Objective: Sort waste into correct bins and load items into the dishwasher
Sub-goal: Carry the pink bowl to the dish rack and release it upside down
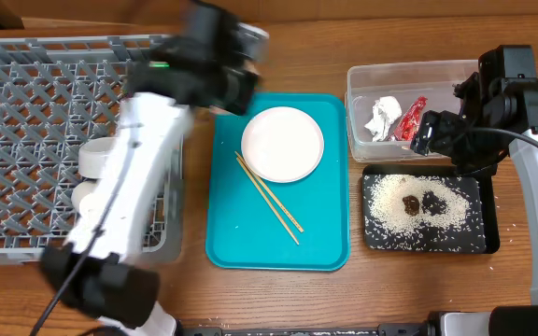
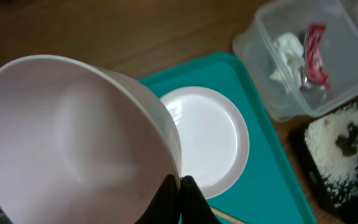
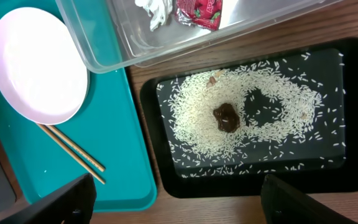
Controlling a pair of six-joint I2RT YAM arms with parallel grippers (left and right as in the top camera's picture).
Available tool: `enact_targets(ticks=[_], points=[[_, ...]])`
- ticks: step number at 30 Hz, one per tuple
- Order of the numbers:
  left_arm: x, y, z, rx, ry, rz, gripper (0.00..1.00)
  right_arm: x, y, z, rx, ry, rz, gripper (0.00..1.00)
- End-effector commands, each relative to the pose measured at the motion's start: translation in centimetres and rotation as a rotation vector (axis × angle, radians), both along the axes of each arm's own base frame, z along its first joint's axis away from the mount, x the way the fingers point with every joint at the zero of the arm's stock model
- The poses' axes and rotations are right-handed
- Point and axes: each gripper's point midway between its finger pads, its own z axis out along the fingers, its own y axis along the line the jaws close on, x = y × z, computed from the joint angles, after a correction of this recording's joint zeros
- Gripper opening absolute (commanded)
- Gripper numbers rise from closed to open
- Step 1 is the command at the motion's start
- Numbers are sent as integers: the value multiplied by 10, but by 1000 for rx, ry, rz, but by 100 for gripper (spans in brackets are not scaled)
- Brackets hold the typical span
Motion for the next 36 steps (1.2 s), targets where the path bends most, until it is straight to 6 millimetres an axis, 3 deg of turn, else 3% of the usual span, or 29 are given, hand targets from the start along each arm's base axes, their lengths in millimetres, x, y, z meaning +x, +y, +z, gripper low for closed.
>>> enact_targets(ticks=[1, 5, 11, 15, 28, 33, 35, 36], points=[[3, 22, 15, -209, 19, -43, 4, 3, 0, 6, -7, -24, 2, 86], [14, 68, 18, -369, 23, -9, 4, 3, 0, 6, -7, -23, 2, 86], [28, 128, 4, -568, 56, 71, 4, 3, 0, 6, -7, -23, 2, 86], [33, 154, -5, -696, 59, 81, 4, 3, 0, 6, -7, -23, 2, 86], [43, 229, -66, -923, 141, 235, 4, 0, 0, 6, -7, -13, 2, 86], [36, 255, -71, -937, 135, 295, 4, 0, 0, 6, -6, -12, 2, 86], [32, 265, -71, -946, 135, 322, 13, 0, 0, 6, -7, -13, 2, 86], [29, 270, -71, -950, 135, 336, 29, 0, 0, 6, -7, -13, 2, 86]])
